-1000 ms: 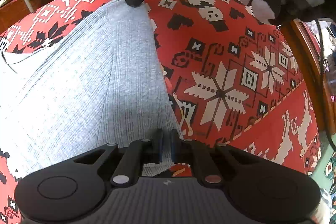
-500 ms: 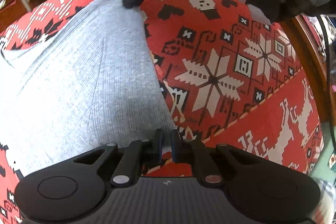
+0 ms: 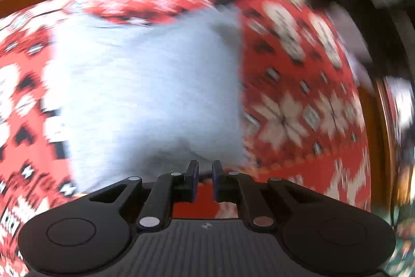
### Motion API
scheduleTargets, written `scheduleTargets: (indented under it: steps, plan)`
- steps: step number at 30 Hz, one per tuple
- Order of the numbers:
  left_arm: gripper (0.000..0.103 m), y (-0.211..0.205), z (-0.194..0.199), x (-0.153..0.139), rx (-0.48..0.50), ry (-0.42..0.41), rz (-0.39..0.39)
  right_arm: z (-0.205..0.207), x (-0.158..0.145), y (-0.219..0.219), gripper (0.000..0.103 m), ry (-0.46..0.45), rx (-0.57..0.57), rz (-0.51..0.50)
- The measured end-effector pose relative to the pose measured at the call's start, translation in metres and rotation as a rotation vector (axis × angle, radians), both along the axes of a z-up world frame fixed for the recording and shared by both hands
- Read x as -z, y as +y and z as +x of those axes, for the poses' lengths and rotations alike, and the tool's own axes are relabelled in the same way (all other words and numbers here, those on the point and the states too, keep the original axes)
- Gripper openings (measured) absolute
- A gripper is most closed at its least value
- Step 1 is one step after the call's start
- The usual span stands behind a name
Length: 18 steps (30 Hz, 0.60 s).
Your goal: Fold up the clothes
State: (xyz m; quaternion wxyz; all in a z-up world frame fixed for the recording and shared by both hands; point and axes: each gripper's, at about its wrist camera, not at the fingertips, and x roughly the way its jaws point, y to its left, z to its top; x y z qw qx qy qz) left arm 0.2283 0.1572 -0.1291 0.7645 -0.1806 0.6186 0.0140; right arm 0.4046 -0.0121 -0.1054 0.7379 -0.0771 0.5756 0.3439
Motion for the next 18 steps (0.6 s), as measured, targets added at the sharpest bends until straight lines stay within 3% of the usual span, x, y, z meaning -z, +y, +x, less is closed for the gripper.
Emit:
scheduleTargets:
  steps: [8,14,18]
  plan:
    - [0.009,0.083,-0.022,0.001,-0.377,0.009,-0.047,-0.031,-0.002,0.083,0.011,0.062,-0.198,0.035]
    - [0.009,0.098,-0.045,0.027,-0.399,0.058,-0.064,-0.042,0.020,0.153,0.011,0.138,-0.333,0.045]
    - [0.009,0.096,-0.048,0.030,-0.360,0.039,-0.065,-0.032,0.036,0.193,0.011,0.173,-0.402,0.039]
